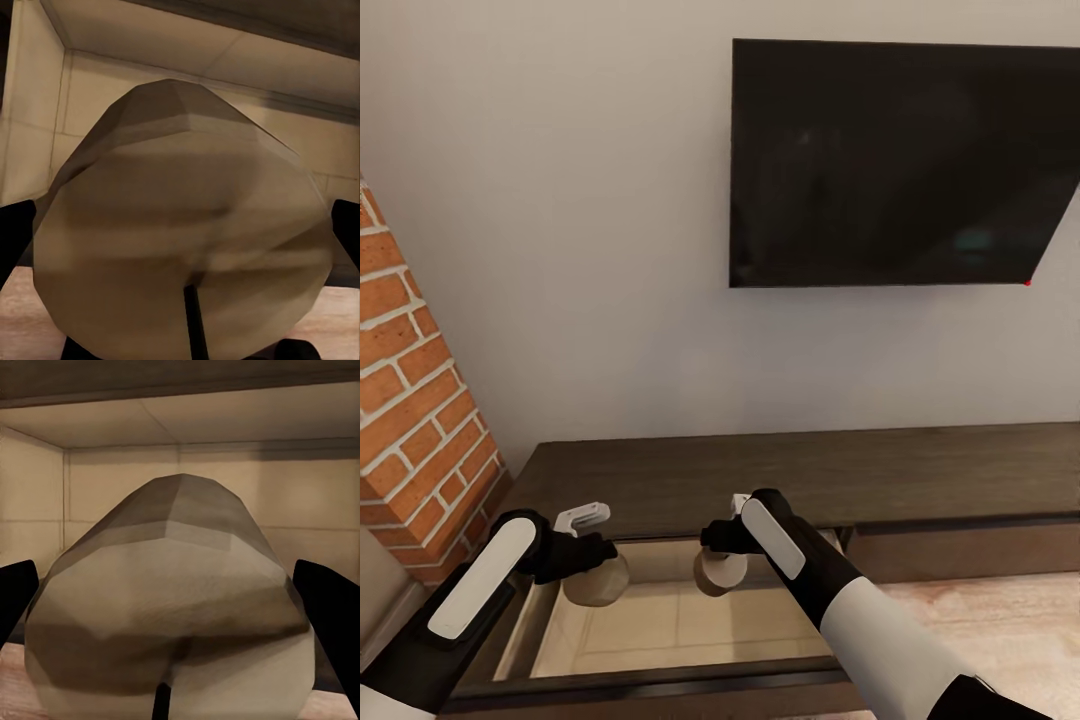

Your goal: Place each of the two pumpkins and all three candles from the living room inside a cabinet in the living room (use any cabinet), then make sure every cabinet is closed, and position the cauldron so it is next to a table in the living room.

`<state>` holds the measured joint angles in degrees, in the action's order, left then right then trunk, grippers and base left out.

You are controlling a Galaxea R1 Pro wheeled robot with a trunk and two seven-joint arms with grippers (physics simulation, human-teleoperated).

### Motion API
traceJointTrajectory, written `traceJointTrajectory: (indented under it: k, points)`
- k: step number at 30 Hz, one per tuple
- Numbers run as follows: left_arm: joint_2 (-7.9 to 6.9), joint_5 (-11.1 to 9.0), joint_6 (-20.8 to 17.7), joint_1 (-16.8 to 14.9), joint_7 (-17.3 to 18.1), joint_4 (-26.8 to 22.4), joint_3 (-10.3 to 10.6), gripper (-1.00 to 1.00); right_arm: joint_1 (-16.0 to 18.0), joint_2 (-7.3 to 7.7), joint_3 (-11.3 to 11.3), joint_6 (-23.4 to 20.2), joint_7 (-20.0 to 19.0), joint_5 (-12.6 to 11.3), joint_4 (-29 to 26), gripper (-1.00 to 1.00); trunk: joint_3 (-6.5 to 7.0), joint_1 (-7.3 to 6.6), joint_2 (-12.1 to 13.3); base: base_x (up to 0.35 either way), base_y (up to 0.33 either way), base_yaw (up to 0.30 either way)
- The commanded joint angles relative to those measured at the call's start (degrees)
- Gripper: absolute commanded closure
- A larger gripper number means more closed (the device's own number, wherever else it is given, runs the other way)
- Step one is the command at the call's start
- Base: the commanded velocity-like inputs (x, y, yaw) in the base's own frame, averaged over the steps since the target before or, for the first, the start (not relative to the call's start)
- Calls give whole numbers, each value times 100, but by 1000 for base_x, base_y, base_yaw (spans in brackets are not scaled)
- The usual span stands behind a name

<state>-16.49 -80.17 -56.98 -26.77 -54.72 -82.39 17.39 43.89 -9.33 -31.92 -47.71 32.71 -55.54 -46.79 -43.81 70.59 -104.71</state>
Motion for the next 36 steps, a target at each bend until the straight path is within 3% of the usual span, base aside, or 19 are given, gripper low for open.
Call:
traceJointTrajectory:
  k: [1, 9, 36]
  points:
    - [-6, -51, -4, -6, -59, -5, 10, 100, 6, 2, -14, 3, 58, -62, -5, 100, -4, -1, -3, -4, 117, -63]
    - [-5, -51, -6, -4, -56, -5, 10, 100, 6, 2, -16, 7, 49, -62, -47, 100, 11, -1, -3, -1, 130, -134]
    - [-20, -51, -3, -8, -56, -2, 10, 100, 6, 2, -16, 14, 43, -64, -206, 100, 12, -1, -3, -33, 97, -3]
